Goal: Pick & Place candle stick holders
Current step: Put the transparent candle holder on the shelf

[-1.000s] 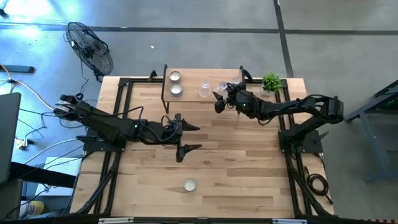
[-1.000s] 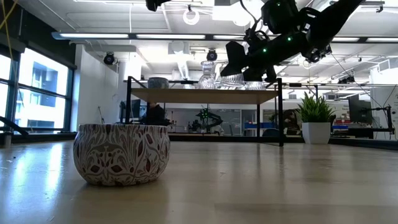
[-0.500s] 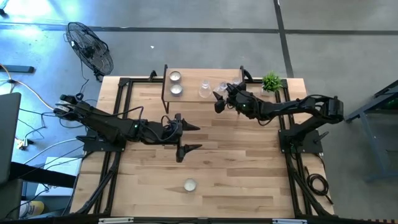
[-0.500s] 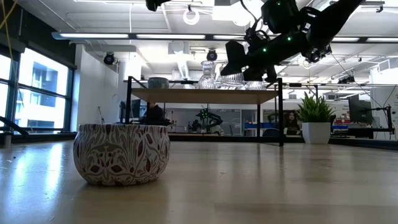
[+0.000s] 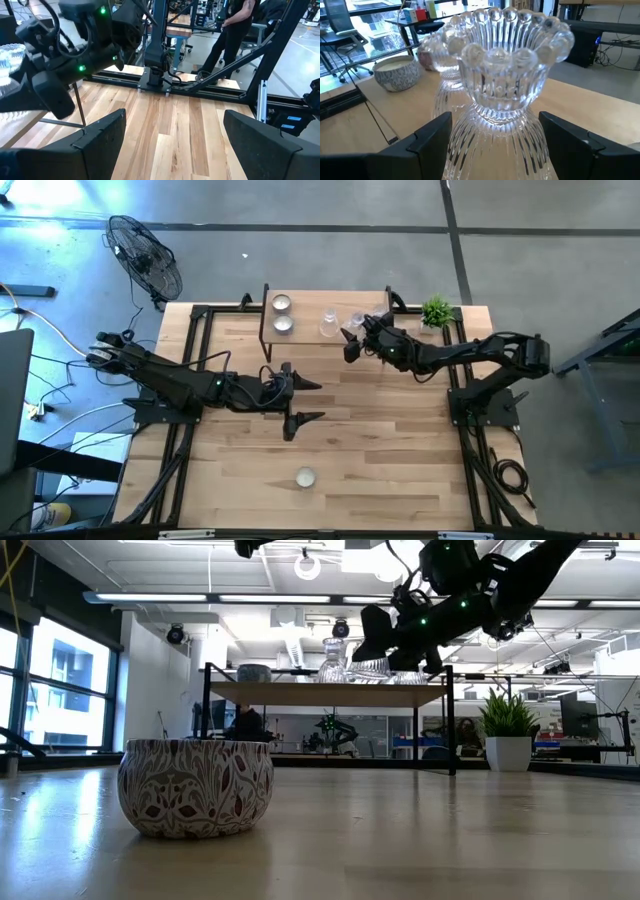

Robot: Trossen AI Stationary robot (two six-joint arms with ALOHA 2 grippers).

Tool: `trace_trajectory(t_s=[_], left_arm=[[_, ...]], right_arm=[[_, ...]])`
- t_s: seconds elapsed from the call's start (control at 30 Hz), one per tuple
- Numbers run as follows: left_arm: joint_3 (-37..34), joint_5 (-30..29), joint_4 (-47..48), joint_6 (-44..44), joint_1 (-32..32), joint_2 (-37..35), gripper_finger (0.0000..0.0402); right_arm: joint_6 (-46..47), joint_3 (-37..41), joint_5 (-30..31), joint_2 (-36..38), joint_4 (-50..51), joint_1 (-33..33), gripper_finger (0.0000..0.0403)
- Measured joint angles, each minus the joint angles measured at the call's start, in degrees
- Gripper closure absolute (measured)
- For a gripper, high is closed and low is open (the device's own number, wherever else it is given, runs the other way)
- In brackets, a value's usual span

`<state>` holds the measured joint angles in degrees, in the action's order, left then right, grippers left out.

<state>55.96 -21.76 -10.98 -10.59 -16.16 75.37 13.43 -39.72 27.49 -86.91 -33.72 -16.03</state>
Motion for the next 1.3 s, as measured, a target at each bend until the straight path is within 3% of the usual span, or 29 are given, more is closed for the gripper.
trace_trajectory(t_s=[0.3,0.63,1.3], left_arm=[[0.02,0.20,0.00,-0.21,0.00,0.00,0.0071],[0.02,1.29,0.48,-0.22,0.00,0.00,0.0071],[0.02,3.26,0.50,-0.44,0.00,0.00,0.0071]], right_arm=[[0.27,-1.83,-0.81,-6.92,-3.60,0.20,0.0135],[-2.34,-5.31,1.88,-7.24,1.33,1.90,0.0135],[-6.23,-5.27,2.40,-5.88,1.29,1.86,0.0108]])
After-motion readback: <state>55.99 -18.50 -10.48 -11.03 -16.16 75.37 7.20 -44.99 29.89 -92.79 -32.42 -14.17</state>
